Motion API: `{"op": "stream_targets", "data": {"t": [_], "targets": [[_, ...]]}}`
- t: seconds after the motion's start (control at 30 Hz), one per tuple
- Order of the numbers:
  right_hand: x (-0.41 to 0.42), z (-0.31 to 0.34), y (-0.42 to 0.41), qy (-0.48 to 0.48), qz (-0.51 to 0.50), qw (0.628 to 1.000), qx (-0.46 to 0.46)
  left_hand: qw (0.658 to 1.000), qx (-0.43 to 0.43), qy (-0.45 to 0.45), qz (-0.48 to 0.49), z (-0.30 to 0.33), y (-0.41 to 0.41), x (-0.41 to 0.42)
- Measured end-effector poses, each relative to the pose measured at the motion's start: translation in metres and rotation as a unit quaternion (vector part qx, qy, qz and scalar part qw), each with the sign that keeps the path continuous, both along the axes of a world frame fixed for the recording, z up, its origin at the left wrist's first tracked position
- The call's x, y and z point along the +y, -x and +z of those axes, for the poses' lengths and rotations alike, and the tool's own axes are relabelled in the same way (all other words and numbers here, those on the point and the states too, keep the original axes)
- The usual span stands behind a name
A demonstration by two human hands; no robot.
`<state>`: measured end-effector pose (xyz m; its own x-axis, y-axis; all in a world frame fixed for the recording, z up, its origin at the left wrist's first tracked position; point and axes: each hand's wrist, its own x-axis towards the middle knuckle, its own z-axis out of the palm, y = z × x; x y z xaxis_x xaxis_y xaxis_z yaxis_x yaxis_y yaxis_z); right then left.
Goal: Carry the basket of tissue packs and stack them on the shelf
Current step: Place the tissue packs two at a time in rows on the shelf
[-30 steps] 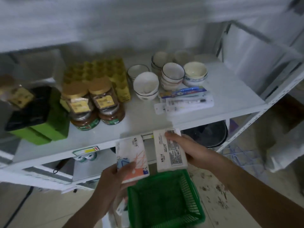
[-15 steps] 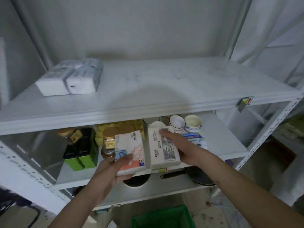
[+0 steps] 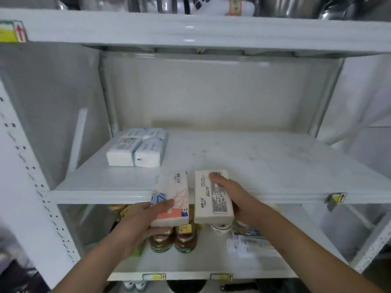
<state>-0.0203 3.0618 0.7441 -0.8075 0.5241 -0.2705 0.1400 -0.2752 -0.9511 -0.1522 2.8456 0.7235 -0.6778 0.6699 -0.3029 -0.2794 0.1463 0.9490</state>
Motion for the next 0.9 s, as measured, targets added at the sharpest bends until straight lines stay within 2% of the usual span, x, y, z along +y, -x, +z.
{"op": "stream_targets", "data": {"t": [0.4, 0.7, 0.9], "targets": [[-0.021, 0.032, 0.091, -0.030, 0.049, 0.998, 0.002, 0.999, 0.021, 0.003, 0.036, 0.034, 0.072, -0.026], [-0.050, 0.026, 0.173, 0.004, 0.060, 0.998, -0.022, 0.989, 0.107, 0.075, 0.075, 0.038, 0.142, -0.046], [-0.051, 0.017, 0.207, -0.051, 0.035, 0.998, -0.033, 0.979, 0.152, 0.099, 0.097, 0.038, 0.164, -0.046]]}}
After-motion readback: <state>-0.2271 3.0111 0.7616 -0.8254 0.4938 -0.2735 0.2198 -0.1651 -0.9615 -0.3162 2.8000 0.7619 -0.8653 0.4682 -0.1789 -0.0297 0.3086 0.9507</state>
